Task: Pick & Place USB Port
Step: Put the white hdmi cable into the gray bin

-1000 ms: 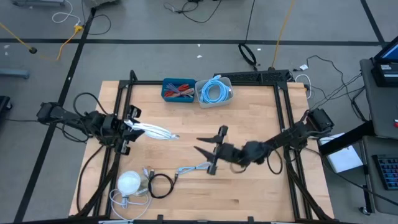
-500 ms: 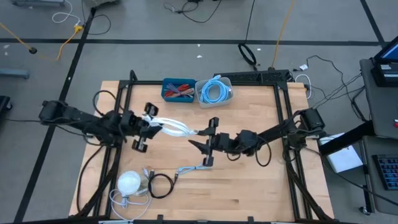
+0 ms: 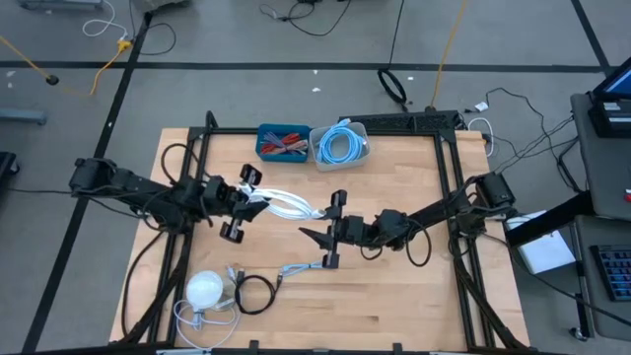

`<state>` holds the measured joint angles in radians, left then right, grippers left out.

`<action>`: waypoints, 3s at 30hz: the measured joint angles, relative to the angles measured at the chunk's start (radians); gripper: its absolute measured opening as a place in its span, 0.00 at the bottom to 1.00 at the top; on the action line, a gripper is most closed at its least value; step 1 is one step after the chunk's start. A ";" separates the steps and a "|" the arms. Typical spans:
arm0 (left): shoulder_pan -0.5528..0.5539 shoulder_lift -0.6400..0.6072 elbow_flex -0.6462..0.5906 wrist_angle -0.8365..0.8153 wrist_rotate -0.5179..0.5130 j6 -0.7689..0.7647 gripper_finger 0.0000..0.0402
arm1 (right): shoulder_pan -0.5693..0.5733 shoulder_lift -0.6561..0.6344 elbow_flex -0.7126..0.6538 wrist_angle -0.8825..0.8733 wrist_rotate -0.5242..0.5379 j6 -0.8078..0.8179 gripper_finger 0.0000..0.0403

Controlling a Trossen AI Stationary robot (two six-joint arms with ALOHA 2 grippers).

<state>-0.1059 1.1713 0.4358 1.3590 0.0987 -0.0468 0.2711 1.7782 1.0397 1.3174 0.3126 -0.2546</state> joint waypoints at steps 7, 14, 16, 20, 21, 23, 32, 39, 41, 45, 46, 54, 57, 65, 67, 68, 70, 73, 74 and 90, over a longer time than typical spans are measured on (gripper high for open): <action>-0.003 -0.001 0.000 -0.057 0.015 0.010 0.09 | 0.000 0.001 0.000 0.018 -0.001 0.000 0.33; -0.050 0.017 0.000 -0.079 0.008 0.027 0.09 | 0.000 0.001 -0.001 0.034 -0.003 -0.017 0.33; -0.068 0.017 0.000 -0.089 0.000 0.034 0.09 | 0.000 0.001 -0.001 0.036 -0.002 -0.020 0.33; -0.102 0.017 0.000 -0.118 -0.041 0.075 0.09 | -0.001 0.001 -0.001 0.045 0.025 -0.032 0.33; -0.110 0.018 0.000 -0.120 -0.045 0.077 0.09 | -0.001 0.001 -0.001 0.048 0.028 -0.041 0.33; -0.126 0.018 0.000 -0.128 -0.048 0.082 0.08 | -0.003 0.001 -0.001 0.052 0.032 -0.046 0.33; -0.193 0.021 -0.002 -0.225 -0.108 0.126 0.08 | -0.014 0.001 -0.001 0.079 0.044 -0.046 0.33; -0.198 0.020 -0.002 -0.255 -0.106 0.131 0.08 | -0.016 0.001 -0.001 0.073 0.048 0.004 0.27; -0.197 0.020 -0.002 -0.262 -0.102 0.144 0.08 | -0.016 0.000 -0.001 0.065 0.046 0.007 0.22; -0.198 0.017 -0.002 -0.299 -0.067 0.182 0.08 | -0.017 -0.001 0.000 0.056 -0.004 0.035 0.12; -0.198 0.016 -0.002 -0.306 -0.056 0.187 0.08 | -0.017 -0.001 0.000 0.053 -0.004 0.055 0.11; -0.197 0.016 -0.002 -0.331 -0.048 0.194 0.08 | -0.028 -0.008 0.000 0.011 -0.008 0.166 0.31; -0.196 0.016 -0.002 -0.337 -0.048 0.193 0.08 | -0.028 -0.008 0.000 0.010 -0.036 0.186 0.44; -0.201 0.016 -0.002 -0.345 -0.043 0.184 0.08 | -0.029 -0.008 0.000 0.020 -0.077 0.215 0.57; -0.214 0.016 -0.002 -0.345 -0.050 0.184 0.08 | -0.031 -0.008 0.000 0.008 -0.067 0.235 0.57; -0.224 0.017 -0.002 -0.347 -0.063 0.185 0.08 | -0.032 -0.008 0.000 -0.009 -0.049 0.248 0.57; -0.244 0.006 -0.004 -0.373 -0.105 0.202 0.08 | -0.034 -0.008 0.001 -0.043 -0.011 0.269 0.57; -0.264 -0.017 -0.004 -0.416 -0.159 0.223 0.08 | -0.039 -0.008 0.001 -0.057 -0.002 0.297 0.59; -0.271 -0.029 -0.004 -0.432 -0.171 0.230 0.08 | -0.039 -0.008 0.001 -0.059 -0.002 0.300 0.60; -0.448 -0.295 -0.004 -0.688 -0.439 0.376 0.07 | -0.036 -0.061 -0.039 -0.168 0.044 0.401 0.71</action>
<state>-0.5539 0.8758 0.4320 0.6711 -0.3406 0.3287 0.2352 1.7172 1.0012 1.1497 0.3565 0.1461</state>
